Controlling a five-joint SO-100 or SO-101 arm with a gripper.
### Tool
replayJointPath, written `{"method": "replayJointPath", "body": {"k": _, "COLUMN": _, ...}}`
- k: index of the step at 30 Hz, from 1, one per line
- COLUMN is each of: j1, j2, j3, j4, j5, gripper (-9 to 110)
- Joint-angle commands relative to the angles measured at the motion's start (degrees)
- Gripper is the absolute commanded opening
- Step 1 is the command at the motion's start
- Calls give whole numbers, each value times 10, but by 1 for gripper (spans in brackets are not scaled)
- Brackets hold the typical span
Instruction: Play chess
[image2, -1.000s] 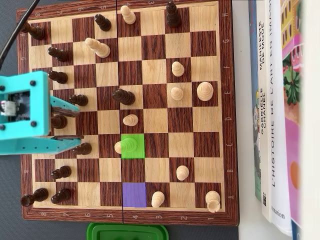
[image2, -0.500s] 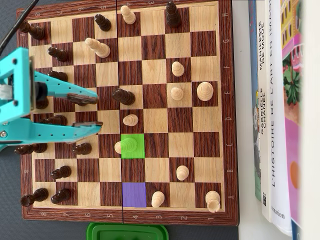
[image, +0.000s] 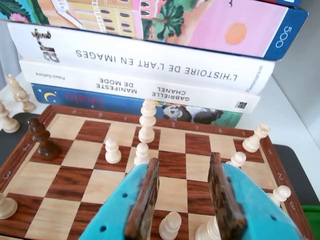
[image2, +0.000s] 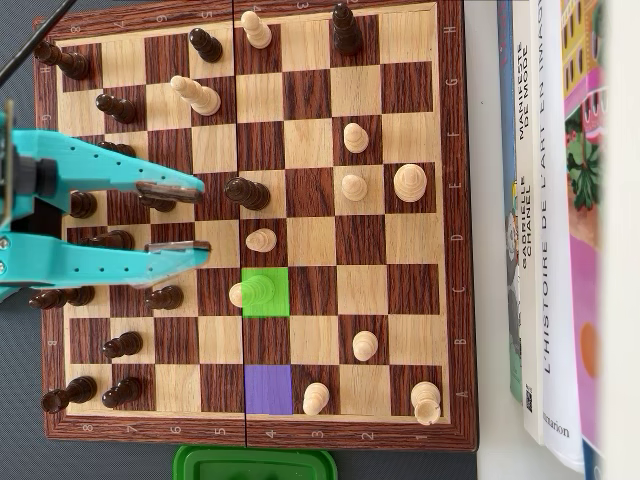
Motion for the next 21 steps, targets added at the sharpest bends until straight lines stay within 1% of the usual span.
{"method": "replayJointPath", "body": {"k": 1, "j1": 2, "j2": 10, "j3": -1, "j4": -40, "j5": 4, "gripper": 15}}
{"method": "replayJointPath", "body": {"k": 12, "j1": 1, "j2": 11, "j3": 16, "j4": -230, "j5": 4, "gripper": 15}}
{"method": "replayJointPath", "body": {"k": 21, "j1": 1, "j2": 11, "j3": 16, "j4": -465, "j5": 4, "gripper": 15}}
